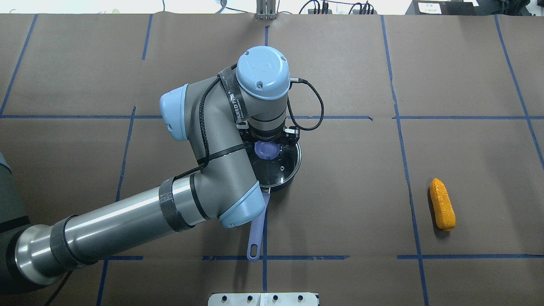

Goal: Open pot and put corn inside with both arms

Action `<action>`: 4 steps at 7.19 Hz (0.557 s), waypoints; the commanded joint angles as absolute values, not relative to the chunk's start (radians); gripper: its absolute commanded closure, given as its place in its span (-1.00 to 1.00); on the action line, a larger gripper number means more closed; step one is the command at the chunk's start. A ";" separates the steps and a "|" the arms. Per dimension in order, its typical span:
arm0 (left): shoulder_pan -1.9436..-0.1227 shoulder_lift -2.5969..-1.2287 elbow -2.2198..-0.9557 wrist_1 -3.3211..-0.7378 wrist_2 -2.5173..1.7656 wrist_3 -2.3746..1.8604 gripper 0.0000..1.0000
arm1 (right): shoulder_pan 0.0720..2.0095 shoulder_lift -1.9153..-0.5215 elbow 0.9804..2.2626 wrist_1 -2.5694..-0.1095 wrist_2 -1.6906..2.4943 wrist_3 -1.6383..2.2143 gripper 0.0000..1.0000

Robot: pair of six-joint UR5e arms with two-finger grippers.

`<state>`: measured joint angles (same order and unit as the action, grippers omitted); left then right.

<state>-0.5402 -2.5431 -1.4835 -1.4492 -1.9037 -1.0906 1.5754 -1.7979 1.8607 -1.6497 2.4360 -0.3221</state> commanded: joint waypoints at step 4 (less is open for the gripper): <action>-0.647 -2.195 -1.974 -1.324 -1.913 -0.923 1.00 | 1.569 -1.798 1.861 -1.649 2.436 -0.319 -1.00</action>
<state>-0.6172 -2.3741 -1.7888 -1.3403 -1.9108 -1.0212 1.5730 -1.7978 1.8607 -1.6491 2.4356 -0.3204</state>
